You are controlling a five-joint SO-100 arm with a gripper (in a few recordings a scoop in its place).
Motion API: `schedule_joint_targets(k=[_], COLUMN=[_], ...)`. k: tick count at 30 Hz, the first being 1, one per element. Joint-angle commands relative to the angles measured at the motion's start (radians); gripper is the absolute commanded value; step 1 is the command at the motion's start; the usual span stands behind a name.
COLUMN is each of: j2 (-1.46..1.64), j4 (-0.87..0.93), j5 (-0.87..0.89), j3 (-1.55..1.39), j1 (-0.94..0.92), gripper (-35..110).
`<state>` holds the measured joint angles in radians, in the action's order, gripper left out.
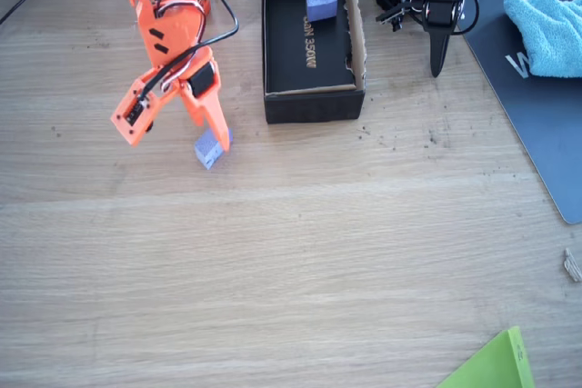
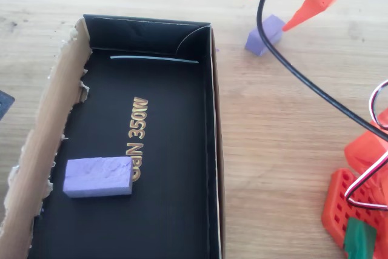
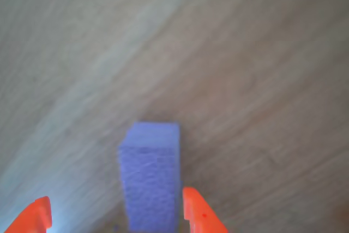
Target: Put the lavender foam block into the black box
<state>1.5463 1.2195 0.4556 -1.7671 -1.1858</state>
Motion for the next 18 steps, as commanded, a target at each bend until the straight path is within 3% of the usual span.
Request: schedule_joint_targets(k=[1, 18], j2=[0.000, -0.110], j4=[-0.028, -0.133], j5=[-0.002, 0.023], j3=[-0.012, -0.009], j1=[-0.015, -0.026], gripper=[31, 27])
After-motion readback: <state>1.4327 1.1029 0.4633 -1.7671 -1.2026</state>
